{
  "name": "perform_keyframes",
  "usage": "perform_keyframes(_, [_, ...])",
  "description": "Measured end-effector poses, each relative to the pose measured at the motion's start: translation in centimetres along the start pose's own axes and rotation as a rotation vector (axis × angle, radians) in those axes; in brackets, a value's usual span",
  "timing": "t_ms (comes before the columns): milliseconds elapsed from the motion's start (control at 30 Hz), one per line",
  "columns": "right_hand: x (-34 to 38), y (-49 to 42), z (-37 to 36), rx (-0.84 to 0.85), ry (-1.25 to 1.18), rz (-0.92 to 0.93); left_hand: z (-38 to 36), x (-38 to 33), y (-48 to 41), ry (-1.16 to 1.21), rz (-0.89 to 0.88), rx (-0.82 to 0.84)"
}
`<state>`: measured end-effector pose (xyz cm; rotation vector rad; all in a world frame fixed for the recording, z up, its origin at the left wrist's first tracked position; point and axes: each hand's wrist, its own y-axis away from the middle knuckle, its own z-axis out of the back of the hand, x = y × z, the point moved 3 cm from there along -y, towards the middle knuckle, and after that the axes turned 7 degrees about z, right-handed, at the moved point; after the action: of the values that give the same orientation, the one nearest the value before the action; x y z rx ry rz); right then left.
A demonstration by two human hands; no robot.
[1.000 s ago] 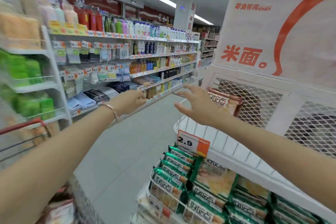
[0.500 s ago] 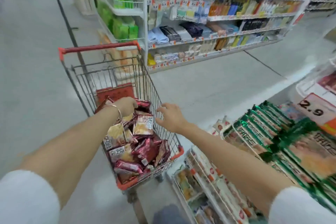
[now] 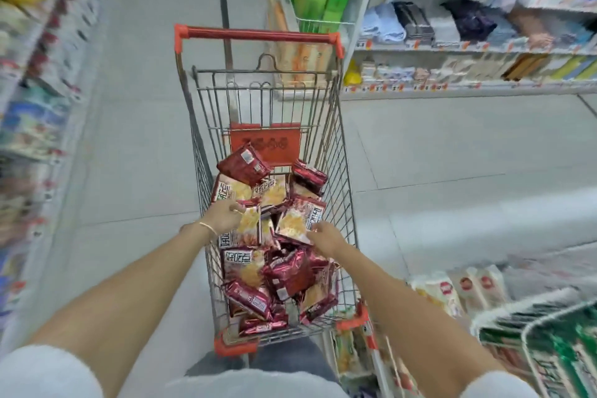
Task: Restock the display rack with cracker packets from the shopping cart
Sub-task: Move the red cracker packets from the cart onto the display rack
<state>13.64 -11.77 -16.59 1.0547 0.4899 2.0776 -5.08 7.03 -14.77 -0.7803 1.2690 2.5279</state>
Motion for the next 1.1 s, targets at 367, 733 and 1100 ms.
perform_keyframes(367, [-0.2,-10.4,-0.1,0.024,-0.218,-0.269,-2.9,0.2,-2.9,0.260,0.235,0.053])
perform_keyframes(733, [-4.9,-11.0,-3.7,-0.086,-0.552,-0.442,-3.3,1.3,-3.3,0.306,0.274,0.097])
perform_keyframes(1100, [-1.1,-3.0,3.5,0.105,-0.241,0.054,-4.8,-1.4,-2.2,0.156,0.106,0.277])
